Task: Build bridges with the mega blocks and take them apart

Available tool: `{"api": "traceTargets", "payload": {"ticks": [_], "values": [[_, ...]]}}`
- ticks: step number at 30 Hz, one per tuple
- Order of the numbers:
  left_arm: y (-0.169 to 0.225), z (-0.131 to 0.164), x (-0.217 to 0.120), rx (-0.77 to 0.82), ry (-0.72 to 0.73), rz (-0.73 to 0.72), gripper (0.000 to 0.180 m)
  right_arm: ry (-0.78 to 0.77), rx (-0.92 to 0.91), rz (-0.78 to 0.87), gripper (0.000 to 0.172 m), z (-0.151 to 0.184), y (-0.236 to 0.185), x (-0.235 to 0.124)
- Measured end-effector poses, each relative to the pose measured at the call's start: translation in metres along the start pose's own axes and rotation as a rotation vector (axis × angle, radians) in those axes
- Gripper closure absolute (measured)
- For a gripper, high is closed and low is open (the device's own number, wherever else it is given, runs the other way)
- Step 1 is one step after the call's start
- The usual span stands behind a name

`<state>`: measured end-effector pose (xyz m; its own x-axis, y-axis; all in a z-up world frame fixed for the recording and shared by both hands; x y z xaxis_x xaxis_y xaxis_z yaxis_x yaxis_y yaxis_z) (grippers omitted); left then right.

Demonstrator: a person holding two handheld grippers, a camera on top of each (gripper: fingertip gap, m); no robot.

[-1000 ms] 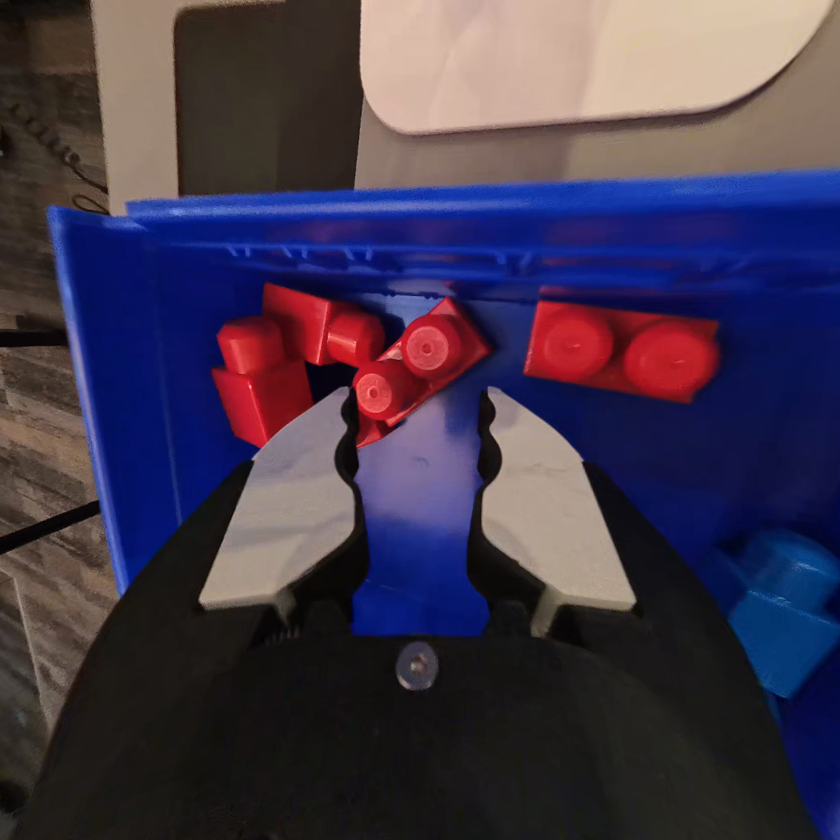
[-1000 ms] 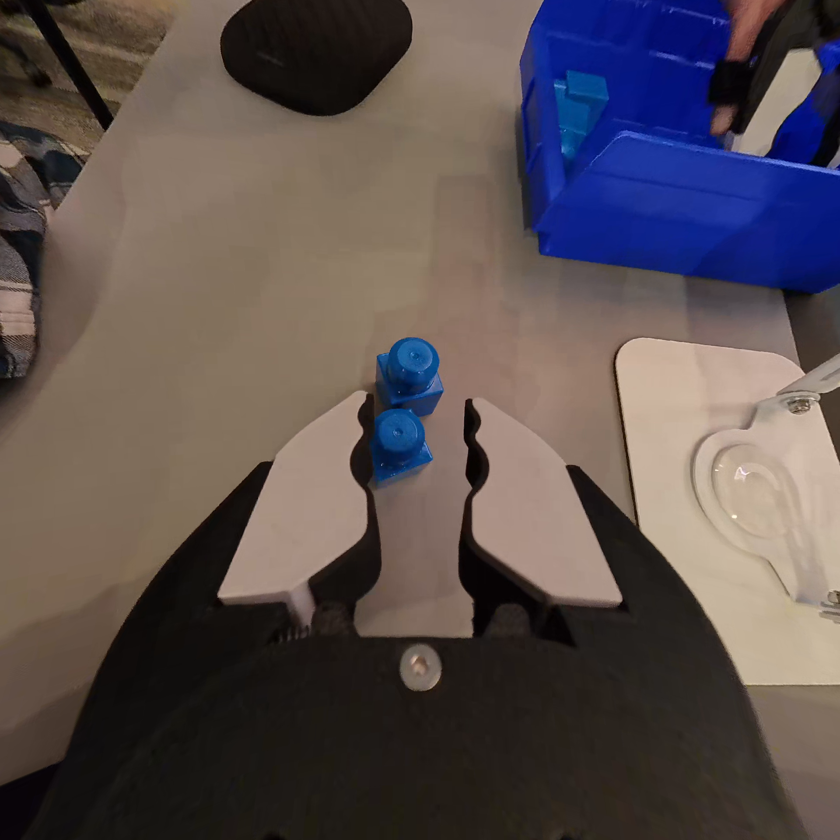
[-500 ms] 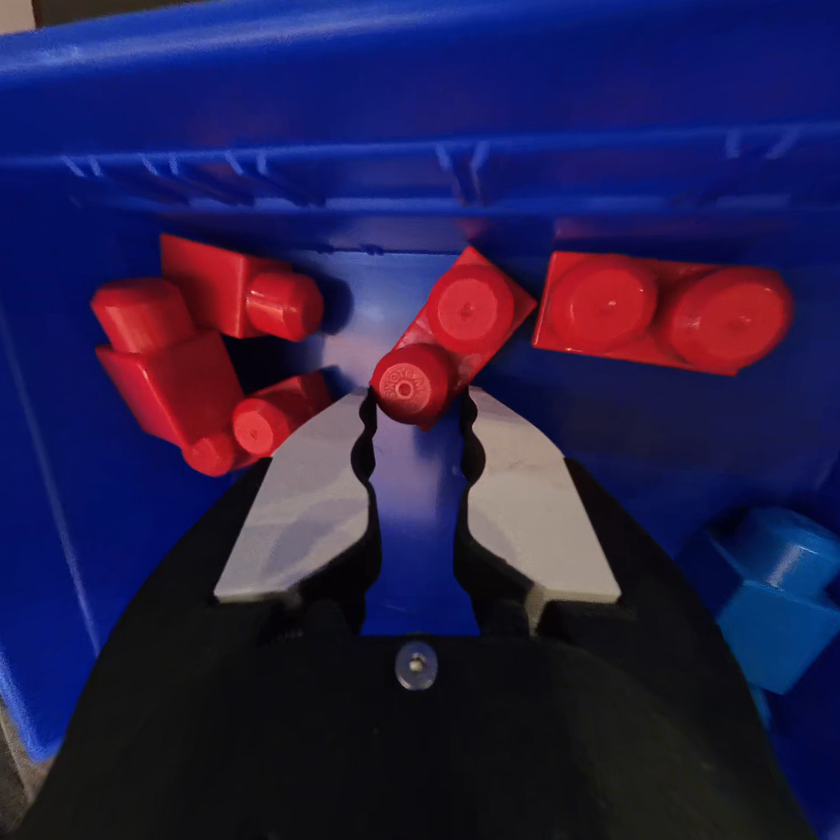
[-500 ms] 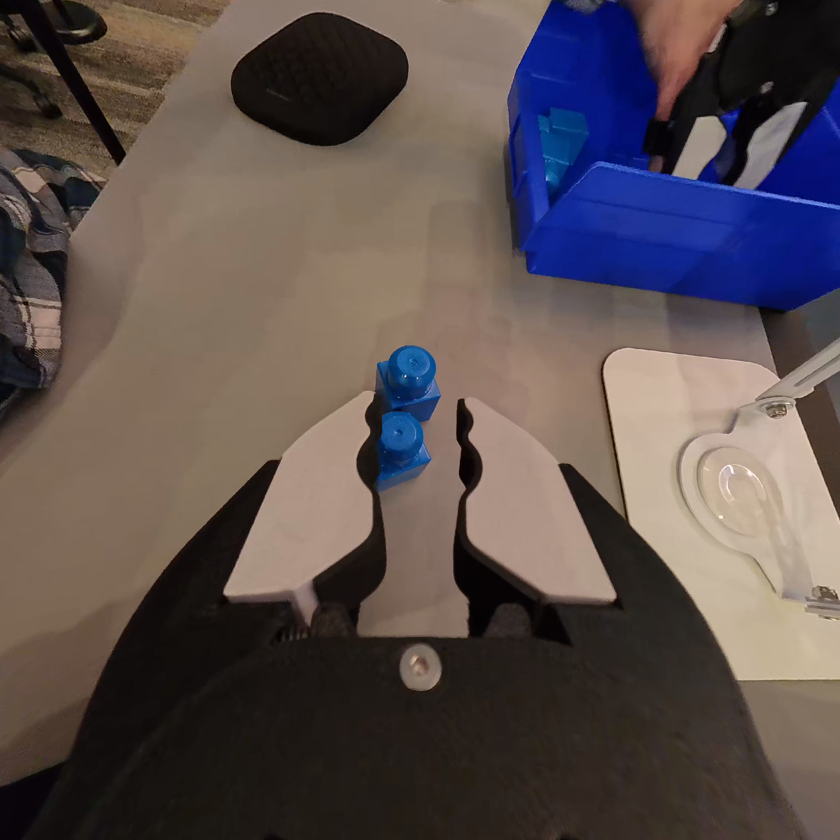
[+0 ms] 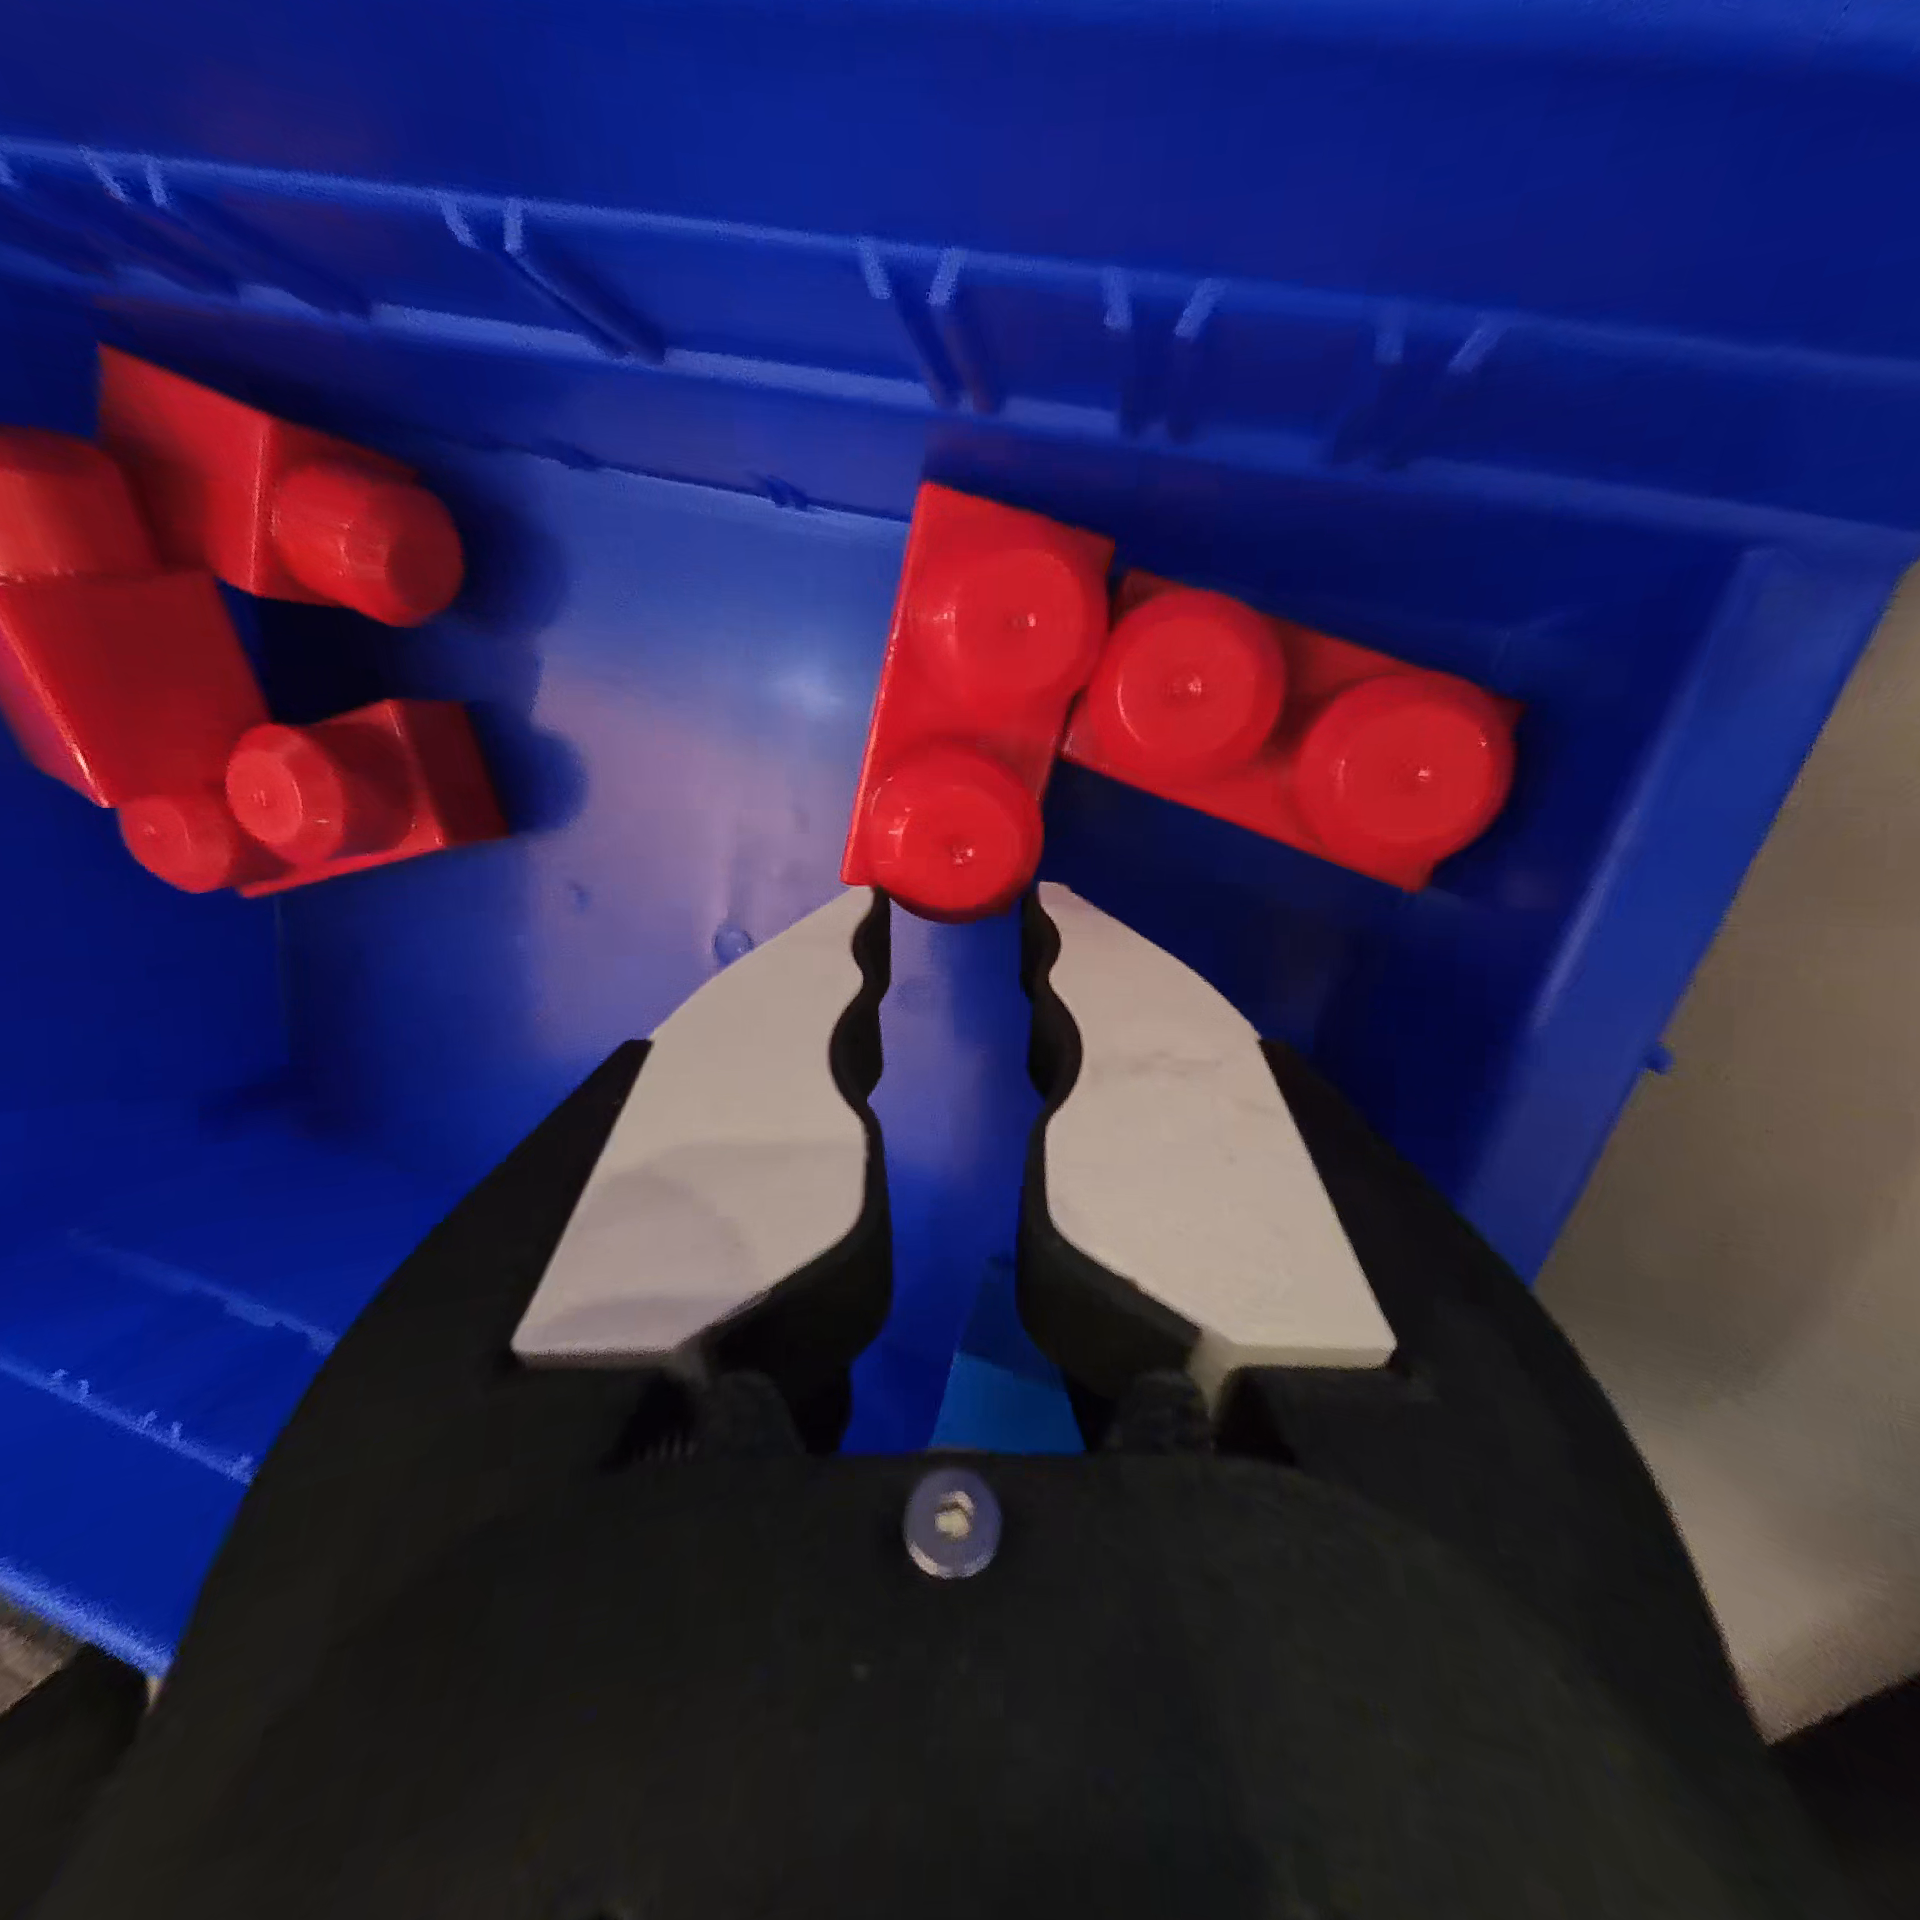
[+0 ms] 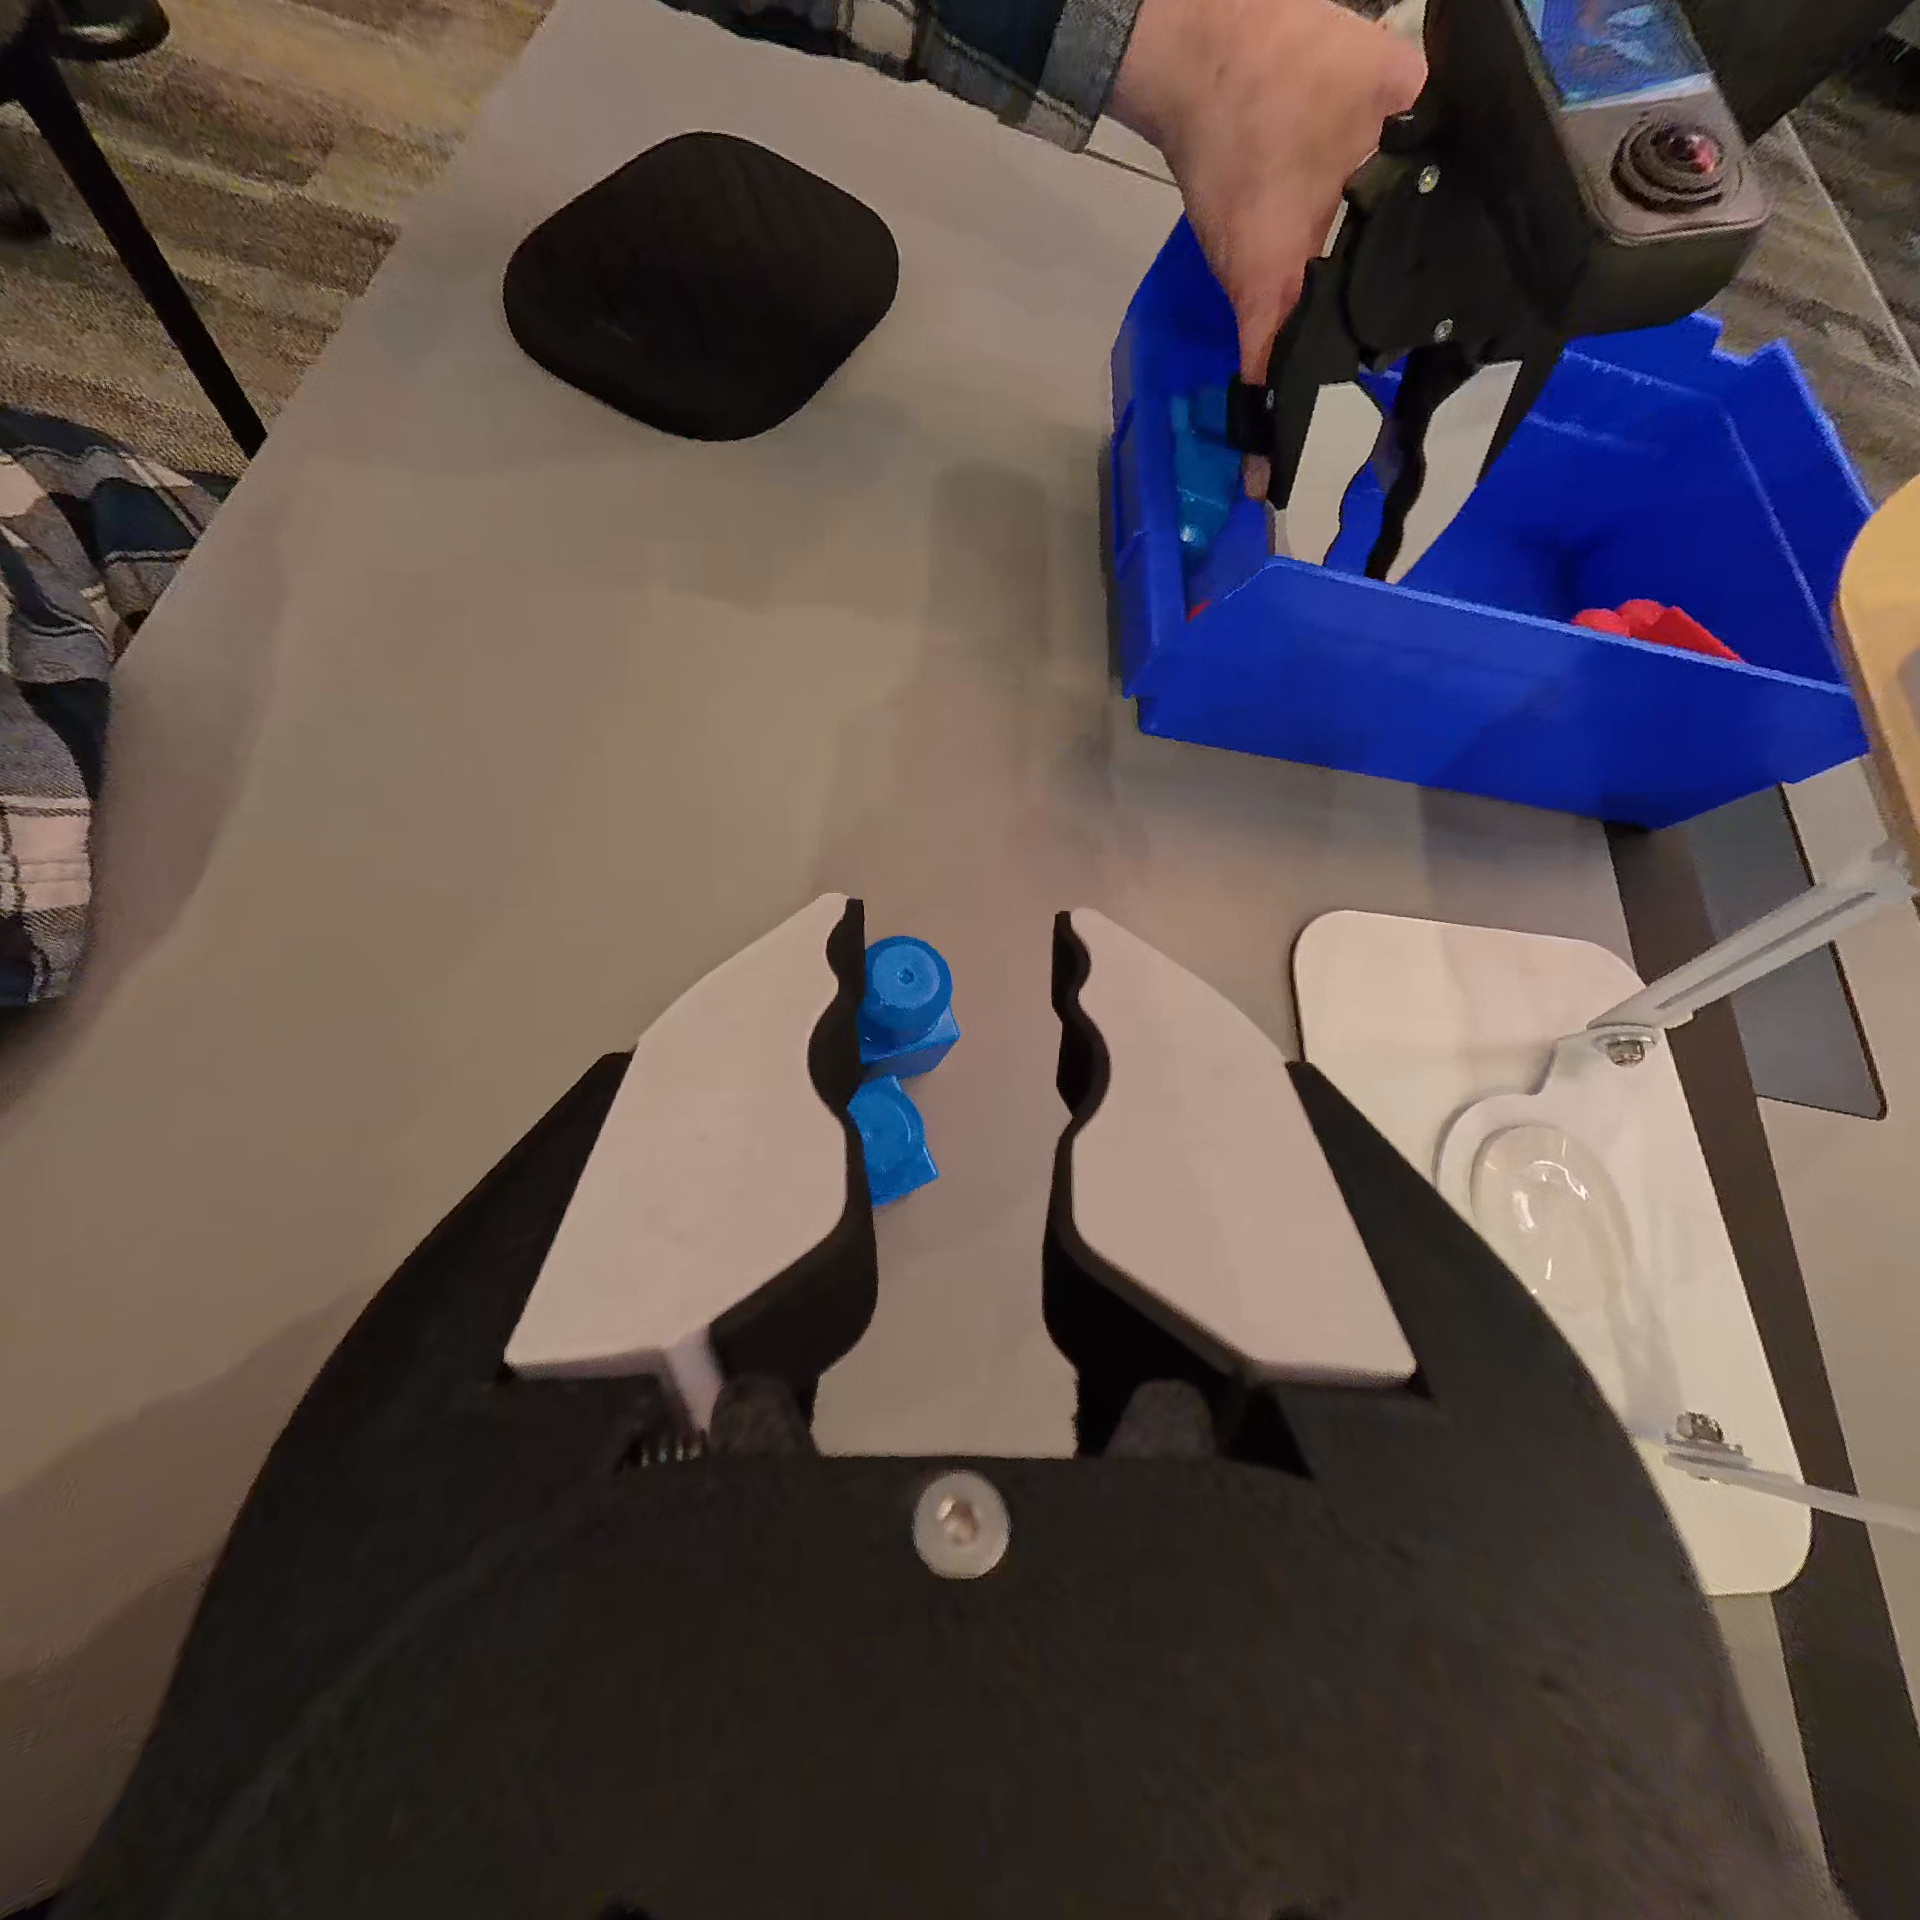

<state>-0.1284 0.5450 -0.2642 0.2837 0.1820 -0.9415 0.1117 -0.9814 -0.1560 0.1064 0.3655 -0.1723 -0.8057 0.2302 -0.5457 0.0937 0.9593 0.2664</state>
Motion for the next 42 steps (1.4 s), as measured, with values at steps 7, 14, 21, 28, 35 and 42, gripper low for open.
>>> {"api": "traceTargets", "payload": {"ticks": [7,14,21,28,35,42], "values": [[-0.012,-0.01,0.013,0.119,-0.042,0.01,0.126,-0.007,0.006,-0.008,0.138,0.002,0.0,-0.002],[-0.016,-0.011,0.017,0.06,-0.005,0.102,0.146,-0.004,0.029,0.018,0.138,0.011,0.004,-0.01],[0.016,-0.03,-0.063,-0.023,0.004,0.021,0.147,0.054,0.029,0.12,0.129,-0.015,0.025,-0.013],[0.124,-0.106,-0.106,0.083,0.038,0.093,0.147,0.085,0.02,0.11,0.126,-0.065,0.035,0.006],[0.174,-0.152,-0.107,0.119,0.103,0.099,0.147,0.054,0.003,-0.03,0.143,-0.067,0.003,0.015],[0.191,-0.182,-0.104,0.086,0.225,0.103,0.145,0.11,0.093,-0.034,0.143,-0.051,-0.003,-0.022]]}}
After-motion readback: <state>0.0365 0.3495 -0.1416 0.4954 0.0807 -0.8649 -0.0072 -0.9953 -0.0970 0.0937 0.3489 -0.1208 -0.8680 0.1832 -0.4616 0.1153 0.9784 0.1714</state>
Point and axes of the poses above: each gripper's, where its closed fingertips meet, x out along the fingers, z out of its underside, y = z × x across the jaws, the point moved 3 cm from there along -x, back along the fingers, and after that the axes turned 5 degrees about z, right-handed, at the moved point
